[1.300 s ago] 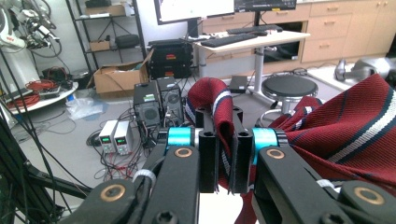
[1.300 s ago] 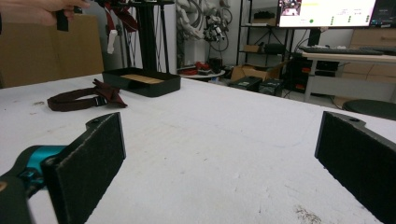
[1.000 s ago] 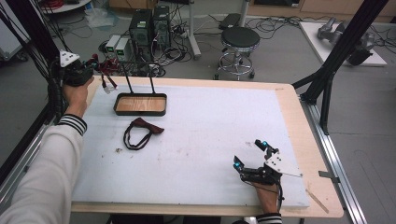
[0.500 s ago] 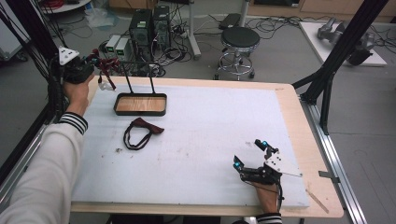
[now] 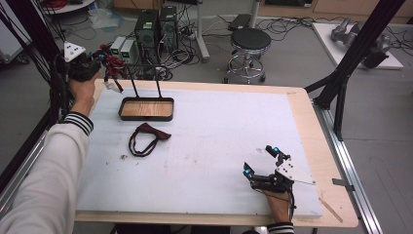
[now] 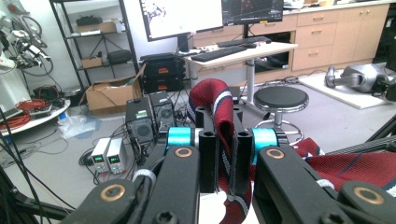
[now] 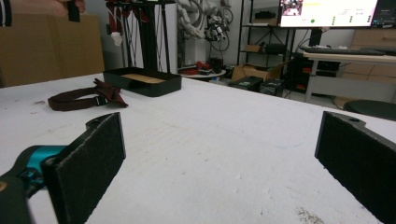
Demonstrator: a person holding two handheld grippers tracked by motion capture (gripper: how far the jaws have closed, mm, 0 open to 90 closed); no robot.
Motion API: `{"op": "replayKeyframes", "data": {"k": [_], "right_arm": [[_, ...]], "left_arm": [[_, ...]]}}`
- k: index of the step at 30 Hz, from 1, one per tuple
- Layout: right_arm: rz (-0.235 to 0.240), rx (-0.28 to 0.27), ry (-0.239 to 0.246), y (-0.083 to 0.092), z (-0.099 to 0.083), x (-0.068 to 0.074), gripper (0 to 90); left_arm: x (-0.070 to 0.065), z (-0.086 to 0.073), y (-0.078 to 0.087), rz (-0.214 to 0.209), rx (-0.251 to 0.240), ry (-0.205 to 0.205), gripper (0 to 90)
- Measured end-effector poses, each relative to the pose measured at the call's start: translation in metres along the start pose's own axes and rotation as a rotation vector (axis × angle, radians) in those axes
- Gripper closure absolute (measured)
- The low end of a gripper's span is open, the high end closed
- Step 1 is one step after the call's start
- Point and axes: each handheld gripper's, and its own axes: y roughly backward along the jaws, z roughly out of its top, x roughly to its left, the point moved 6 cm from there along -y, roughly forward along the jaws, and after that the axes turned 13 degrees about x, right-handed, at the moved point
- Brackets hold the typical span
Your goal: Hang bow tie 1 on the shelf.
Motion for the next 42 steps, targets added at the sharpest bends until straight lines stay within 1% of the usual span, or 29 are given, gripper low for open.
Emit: {"op": "replayKeyframes", "data": {"k": [1, 3, 5, 6, 7, 9, 10, 13, 15, 19, 20, 22, 24, 28, 34, 35, 36, 37, 39, 40, 41, 42], "right_arm": [[-0.001, -0.004, 0.004, 0.0, 0.0, 0.0, 0.8], [-0.002, -0.004, 0.003, 0.0, 0.0, 0.0, 0.8], [0.002, -0.004, 0.002, 0.0, 0.0, 0.0, 0.9], [0.0, -0.005, 0.002, 0.0, 0.0, 0.0, 0.8], [-0.004, -0.009, 0.004, 0.0, 0.001, -0.001, 0.8], [-0.003, -0.009, 0.003, 0.001, 0.001, 0.0, 0.8], [-0.004, -0.009, 0.004, 0.001, 0.001, 0.0, 0.8], [0.003, -0.006, 0.0, 0.0, 0.001, 0.001, 0.8], [0.003, -0.009, 0.008, 0.0, 0.001, 0.001, 0.8], [0.006, -0.009, 0.003, 0.0, 0.002, 0.002, 0.8], [0.007, -0.01, 0.004, 0.0, 0.002, 0.002, 0.8], [0.008, -0.011, 0.003, 0.001, 0.002, 0.003, 0.8], [0.008, -0.009, 0.002, 0.001, 0.002, 0.003, 0.8], [0.006, -0.009, 0.006, 0.0, 0.002, 0.002, 0.8], [0.005, -0.01, 0.01, 0.0, 0.002, 0.002, 0.8], [0.005, -0.011, 0.009, 0.0, 0.002, 0.002, 0.8], [0.004, -0.01, 0.006, 0.0, 0.002, 0.002, 0.8], [0.005, -0.01, 0.005, 0.0, 0.002, 0.002, 0.8], [0.004, -0.009, 0.003, 0.0, 0.002, 0.002, 0.8], [0.004, -0.011, 0.005, 0.0, 0.002, 0.002, 0.8], [0.003, -0.01, 0.006, 0.0, 0.002, 0.002, 0.8], [0.001, -0.008, 0.008, 0.0, 0.001, 0.002, 0.8]], "left_arm": [[0.0, -0.001, -0.001, -0.002, 0.004, 0.004, 85.3], [0.001, -0.006, -0.004, 0.002, 0.035, 0.002, 85.3], [0.002, -0.01, -0.006, 0.006, 0.04, 0.006, 85.3], [0.003, -0.012, -0.006, 0.006, 0.039, 0.02, 85.4], [0.003, -0.013, -0.007, 0.008, 0.044, 0.024, 85.3], [0.004, -0.018, -0.007, 0.019, 0.061, 0.02, 85.3], [0.005, -0.02, -0.008, 0.021, 0.06, 0.026, 85.4], [0.007, -0.028, -0.008, 0.038, 0.08, 0.032, 85.4], [0.008, -0.034, -0.008, 0.05, 0.1, 0.035, 85.3], [0.009, -0.044, -0.008, 0.058, 0.114, 0.041, 85.3], [0.01, -0.048, -0.008, 0.063, 0.125, 0.04, 85.3], [0.011, -0.053, -0.007, 0.063, 0.134, 0.051, 85.3], [0.012, -0.057, -0.006, 0.068, 0.144, 0.044, 85.3], [0.013, -0.061, -0.003, 0.063, 0.143, 0.045, 85.3], [0.013, -0.061, -0.001, 0.055, 0.143, 0.044, 84.1], [0.013, -0.061, 0.0, 0.062, 0.145, 0.048, 81.4], [0.014, -0.061, 0.0, 0.068, 0.15, 0.05, 73.1], [0.014, -0.062, 0.0, 0.064, 0.154, 0.05, 65.7], [0.014, -0.062, 0.0, 0.069, 0.159, 0.058, 56.7], [0.015, -0.062, 0.0, 0.061, 0.154, 0.077, 50.0], [0.016, -0.062, 0.001, 0.053, 0.155, 0.084, 43.0], [0.017, -0.063, 0.001, 0.05, 0.156, 0.09, 39.2]]}}
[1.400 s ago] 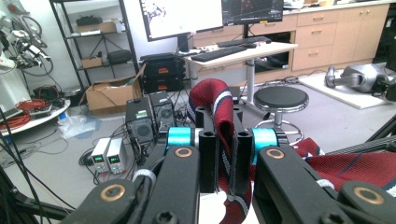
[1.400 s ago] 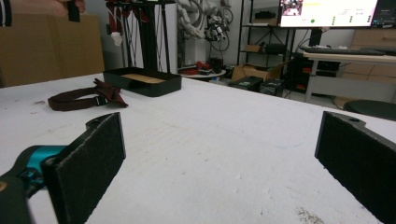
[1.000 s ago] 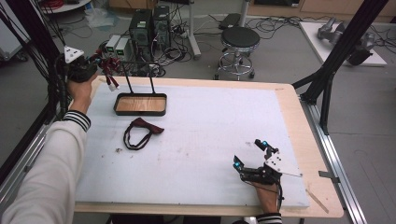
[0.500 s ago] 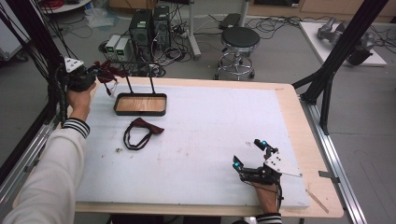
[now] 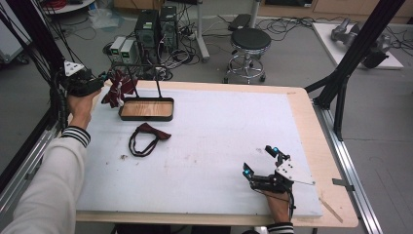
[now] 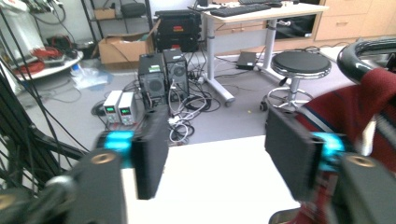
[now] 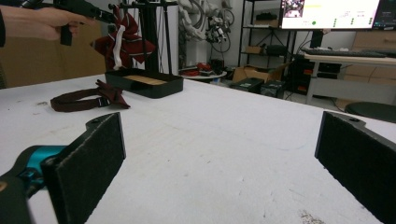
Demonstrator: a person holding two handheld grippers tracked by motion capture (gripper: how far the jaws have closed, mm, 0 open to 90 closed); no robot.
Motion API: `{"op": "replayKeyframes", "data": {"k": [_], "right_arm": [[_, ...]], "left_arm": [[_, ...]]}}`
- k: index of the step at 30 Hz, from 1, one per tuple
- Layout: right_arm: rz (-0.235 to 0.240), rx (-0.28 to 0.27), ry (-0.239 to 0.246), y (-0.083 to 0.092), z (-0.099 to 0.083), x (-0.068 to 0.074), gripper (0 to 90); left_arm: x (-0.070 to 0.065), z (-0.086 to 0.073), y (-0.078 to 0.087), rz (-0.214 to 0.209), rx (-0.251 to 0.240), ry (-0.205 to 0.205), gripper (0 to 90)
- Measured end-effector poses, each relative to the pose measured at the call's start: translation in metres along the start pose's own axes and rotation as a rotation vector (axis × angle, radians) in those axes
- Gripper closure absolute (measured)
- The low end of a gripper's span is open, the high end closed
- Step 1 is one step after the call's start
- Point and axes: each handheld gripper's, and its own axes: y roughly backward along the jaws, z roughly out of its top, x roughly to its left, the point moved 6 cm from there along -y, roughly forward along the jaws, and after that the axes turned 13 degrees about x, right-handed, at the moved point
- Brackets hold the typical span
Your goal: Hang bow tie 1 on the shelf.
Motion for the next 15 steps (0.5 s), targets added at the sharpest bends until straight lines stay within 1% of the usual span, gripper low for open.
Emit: {"op": "replayKeyframes", "data": {"k": [3, 4, 6, 8, 11, 15], "right_arm": [[-0.003, -0.001, 0.005, 0.0, 0.0, 0.0, 0.8], [0.0, 0.004, -0.001, 0.0, -0.001, 0.0, 0.8], [-0.003, 0.005, 0.004, -0.001, -0.001, 0.0, 0.8], [-0.002, 0.005, 0.0, -0.001, -0.001, 0.0, 0.8], [-0.005, -0.002, 0.003, 0.0, -0.001, 0.0, 0.8], [-0.007, -0.004, -0.001, 0.0, -0.001, 0.0, 0.8]], "left_arm": [[0.001, 0.0, 0.002, -0.029, -0.006, 0.005, 28.3], [0.002, 0.0, 0.004, -0.045, -0.023, 0.002, 27.2], [0.002, 0.0, 0.008, -0.052, -0.042, -0.001, 24.1], [0.003, 0.0, 0.011, -0.061, -0.053, 0.005, 23.8], [0.003, -0.001, 0.019, -0.085, -0.076, 0.004, 22.8], [0.0, -0.003, 0.03, -0.124, -0.113, -0.004, 21.9]]}}
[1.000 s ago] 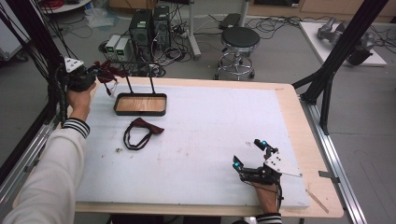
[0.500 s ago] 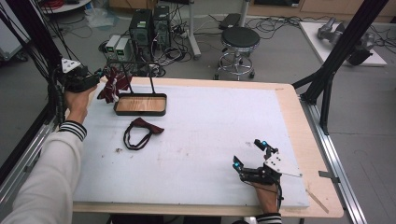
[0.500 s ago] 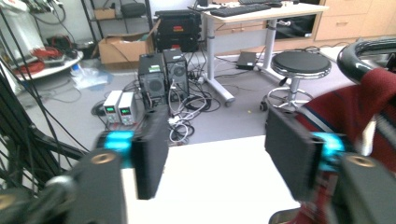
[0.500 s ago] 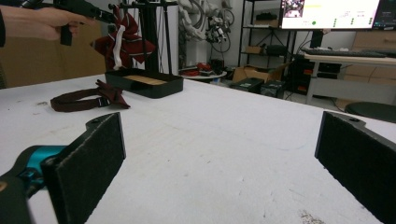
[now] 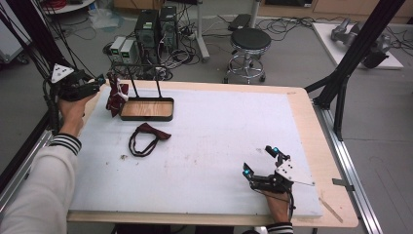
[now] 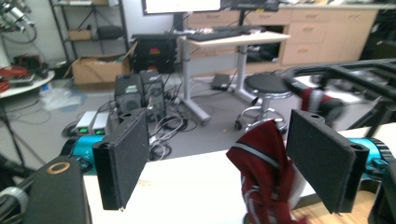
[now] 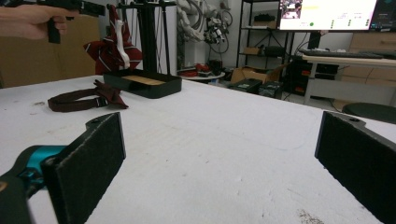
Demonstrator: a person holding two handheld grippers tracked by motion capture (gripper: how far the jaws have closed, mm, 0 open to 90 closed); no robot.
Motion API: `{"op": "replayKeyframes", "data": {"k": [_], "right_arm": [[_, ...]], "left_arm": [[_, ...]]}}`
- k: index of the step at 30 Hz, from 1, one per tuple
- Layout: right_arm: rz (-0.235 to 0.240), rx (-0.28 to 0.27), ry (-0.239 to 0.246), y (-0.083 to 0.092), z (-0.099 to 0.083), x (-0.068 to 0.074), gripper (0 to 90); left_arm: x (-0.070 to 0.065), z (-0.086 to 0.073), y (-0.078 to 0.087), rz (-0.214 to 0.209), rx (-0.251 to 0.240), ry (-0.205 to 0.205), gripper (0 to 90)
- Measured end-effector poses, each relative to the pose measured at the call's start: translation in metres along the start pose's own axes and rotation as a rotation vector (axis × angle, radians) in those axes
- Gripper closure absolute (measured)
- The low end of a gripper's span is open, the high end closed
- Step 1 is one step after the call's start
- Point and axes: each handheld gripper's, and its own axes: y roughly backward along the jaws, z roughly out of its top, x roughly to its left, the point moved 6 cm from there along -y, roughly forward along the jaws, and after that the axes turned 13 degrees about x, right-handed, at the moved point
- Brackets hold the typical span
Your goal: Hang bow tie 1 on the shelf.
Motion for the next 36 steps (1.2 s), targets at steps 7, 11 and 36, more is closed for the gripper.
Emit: {"op": "replayKeyframes", "data": {"k": [7, 11, 36], "right_arm": [[-0.003, -0.005, -0.013, 0.0, 0.0, -0.001, 0.8], [-0.007, -0.003, -0.02, 0.0, 0.0, -0.002, 0.9], [-0.019, -0.011, 0.002, 0.0, 0.0, 0.0, 0.8]], "left_arm": [[-0.015, -0.004, 0.02, -0.108, -0.051, -0.026, 19.3], [-0.029, -0.01, 0.032, -0.173, -0.066, -0.054, 19.3], [-0.093, -0.046, 0.091, -0.379, -0.099, -0.154, 17.8]]}}
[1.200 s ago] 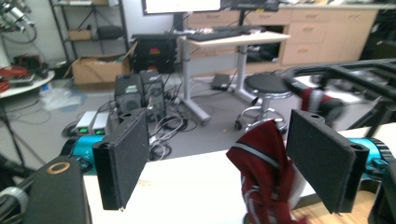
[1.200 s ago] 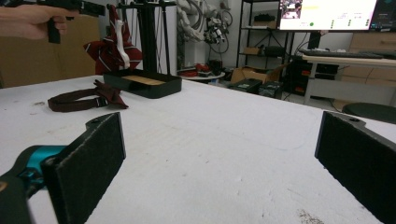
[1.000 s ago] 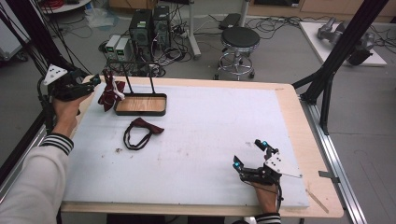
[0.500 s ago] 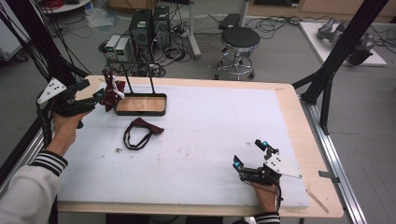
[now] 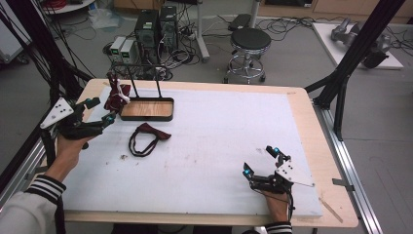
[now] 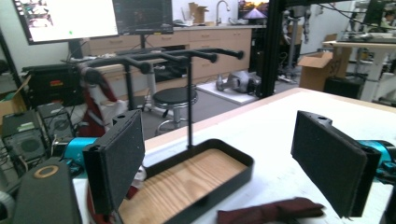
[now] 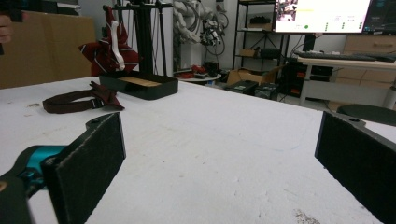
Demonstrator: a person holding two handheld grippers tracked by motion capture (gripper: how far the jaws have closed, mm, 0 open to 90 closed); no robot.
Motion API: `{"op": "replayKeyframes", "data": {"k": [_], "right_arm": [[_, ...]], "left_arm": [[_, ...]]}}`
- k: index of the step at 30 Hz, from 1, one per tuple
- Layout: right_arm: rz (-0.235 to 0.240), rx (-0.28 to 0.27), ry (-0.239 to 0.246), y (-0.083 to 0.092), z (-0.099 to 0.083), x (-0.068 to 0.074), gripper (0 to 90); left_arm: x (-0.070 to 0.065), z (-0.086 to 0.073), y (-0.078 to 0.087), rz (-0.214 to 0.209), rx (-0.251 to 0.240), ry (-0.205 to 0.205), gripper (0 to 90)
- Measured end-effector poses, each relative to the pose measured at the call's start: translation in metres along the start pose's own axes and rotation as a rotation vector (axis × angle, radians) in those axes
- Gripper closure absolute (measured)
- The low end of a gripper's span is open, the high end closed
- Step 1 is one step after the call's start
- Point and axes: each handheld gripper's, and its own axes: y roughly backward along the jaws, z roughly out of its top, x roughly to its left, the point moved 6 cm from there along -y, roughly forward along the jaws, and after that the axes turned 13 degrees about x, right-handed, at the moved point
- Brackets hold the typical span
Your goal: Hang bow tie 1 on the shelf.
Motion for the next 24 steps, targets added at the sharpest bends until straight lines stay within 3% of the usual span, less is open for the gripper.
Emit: {"op": "replayKeyframes", "data": {"k": [8, 15, 18, 24], "right_arm": [[-0.004, -0.006, 0.006, 0.001, 0.0, 0.0, 0.9], [0.0, -0.005, 0.002, 0.001, 0.0, 0.0, 0.9], [-0.002, -0.005, 0.004, 0.001, 0.0, 0.0, 0.9], [-0.002, -0.007, 0.006, 0.001, 0.0, 0.0, 0.9]], "left_arm": [[-0.029, -0.003, 0.001, -0.049, -0.004, -0.025, 17.8], [-0.052, -0.005, 0.004, -0.067, -0.029, -0.044, 17.8], [-0.058, -0.009, 0.004, -0.071, -0.026, -0.061, 17.8], [-0.059, -0.015, 0.0, -0.071, -0.016, -0.055, 17.8]]}}
